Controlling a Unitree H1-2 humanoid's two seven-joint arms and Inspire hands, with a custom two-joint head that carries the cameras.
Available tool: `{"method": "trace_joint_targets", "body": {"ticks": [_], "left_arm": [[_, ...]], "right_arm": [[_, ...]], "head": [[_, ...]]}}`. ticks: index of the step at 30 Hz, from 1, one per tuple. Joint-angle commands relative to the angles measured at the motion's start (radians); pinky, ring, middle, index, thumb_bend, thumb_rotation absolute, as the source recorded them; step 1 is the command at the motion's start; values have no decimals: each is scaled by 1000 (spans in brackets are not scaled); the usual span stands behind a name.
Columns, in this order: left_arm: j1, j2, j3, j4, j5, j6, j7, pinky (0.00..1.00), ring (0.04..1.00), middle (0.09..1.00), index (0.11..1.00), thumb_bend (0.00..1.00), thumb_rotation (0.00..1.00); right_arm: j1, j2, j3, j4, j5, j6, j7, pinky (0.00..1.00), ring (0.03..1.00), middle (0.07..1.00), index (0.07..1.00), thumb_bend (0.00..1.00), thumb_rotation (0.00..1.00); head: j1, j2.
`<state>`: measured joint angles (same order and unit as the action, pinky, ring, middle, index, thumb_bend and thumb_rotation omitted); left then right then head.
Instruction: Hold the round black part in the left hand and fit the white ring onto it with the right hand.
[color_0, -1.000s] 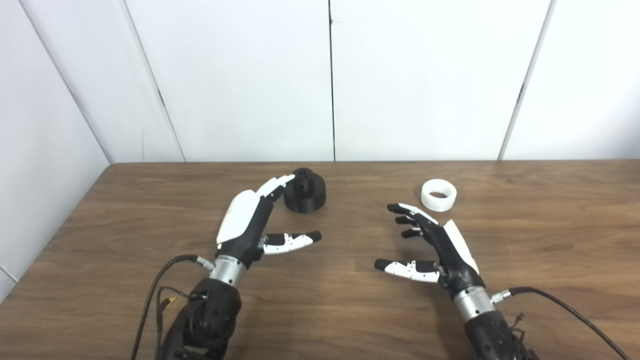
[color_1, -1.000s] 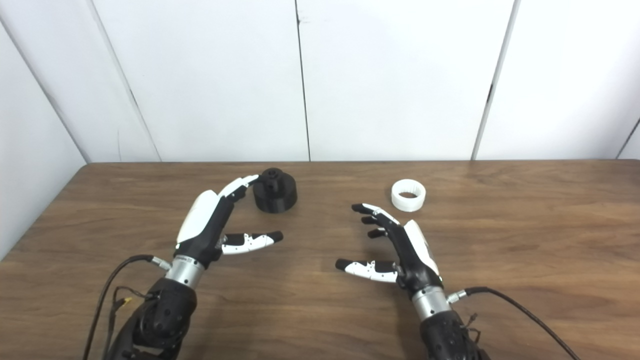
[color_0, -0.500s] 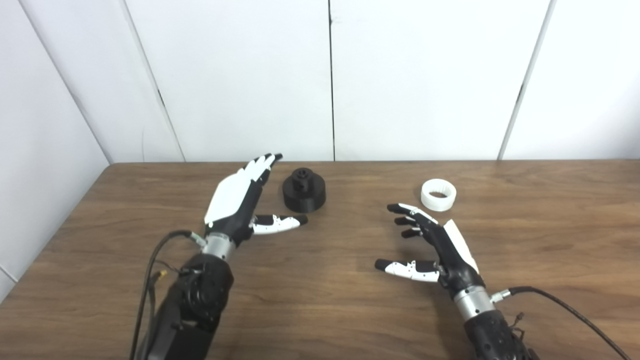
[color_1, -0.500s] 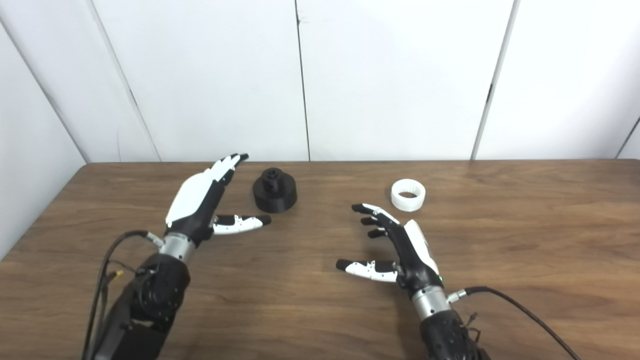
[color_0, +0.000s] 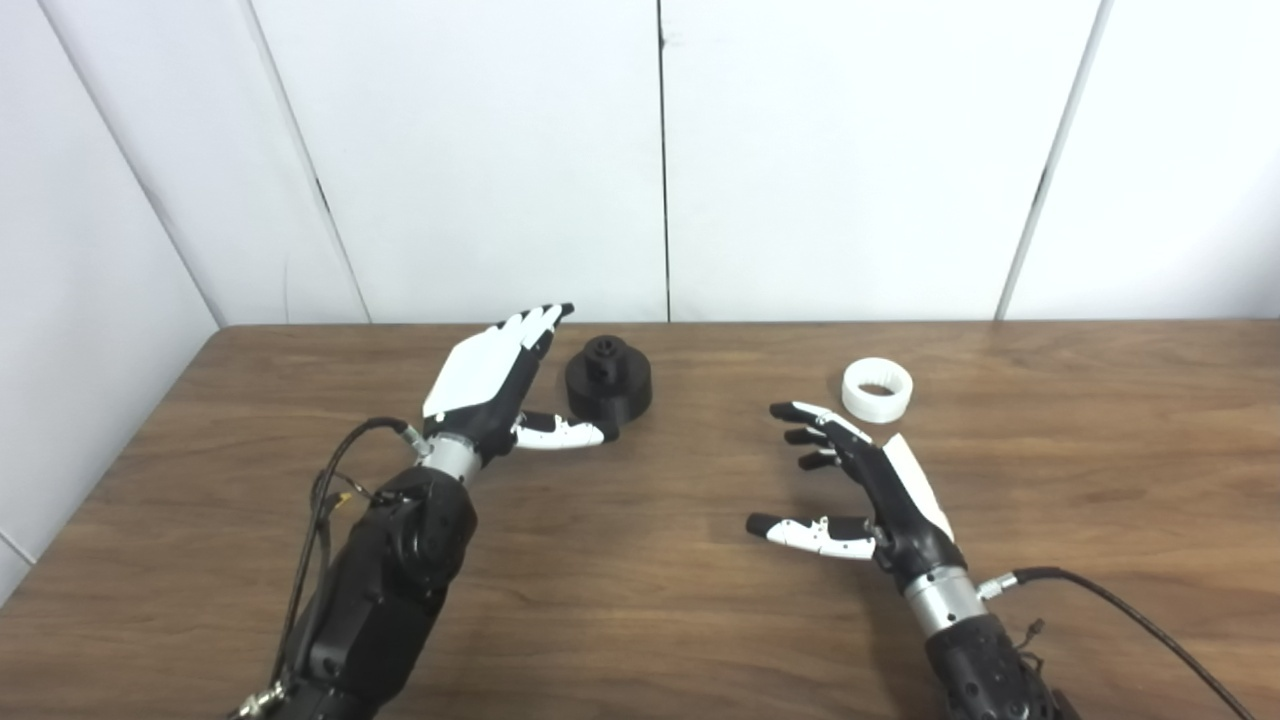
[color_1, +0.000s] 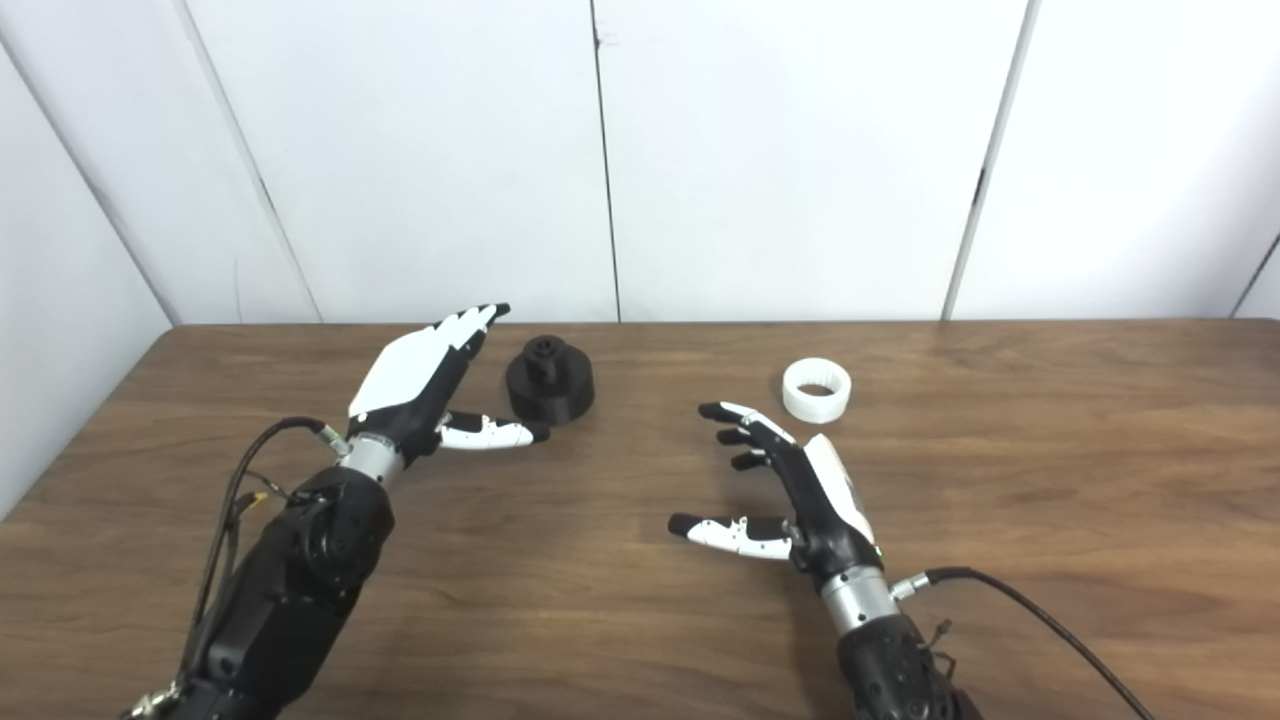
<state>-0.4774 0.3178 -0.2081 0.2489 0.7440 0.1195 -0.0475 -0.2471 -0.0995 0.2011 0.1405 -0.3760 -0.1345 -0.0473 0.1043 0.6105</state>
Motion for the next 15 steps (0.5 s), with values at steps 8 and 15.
{"method": "trace_joint_targets", "body": {"ticks": [8, 15], "left_arm": [[-130, 18, -34, 142, 21, -28, 87, 1000, 1000, 1000, 919, 983, 563], [-172, 11, -68, 298, 19, -34, 150, 1000, 1000, 1000, 930, 1000, 592]], "right_arm": [[20, -16, -2, 32, -17, -29, -13, 679, 783, 842, 797, 753, 226], [29, -16, -3, 19, -21, -19, -12, 686, 789, 845, 800, 750, 215]], "head": [[-7, 1], [-15, 3]]}}
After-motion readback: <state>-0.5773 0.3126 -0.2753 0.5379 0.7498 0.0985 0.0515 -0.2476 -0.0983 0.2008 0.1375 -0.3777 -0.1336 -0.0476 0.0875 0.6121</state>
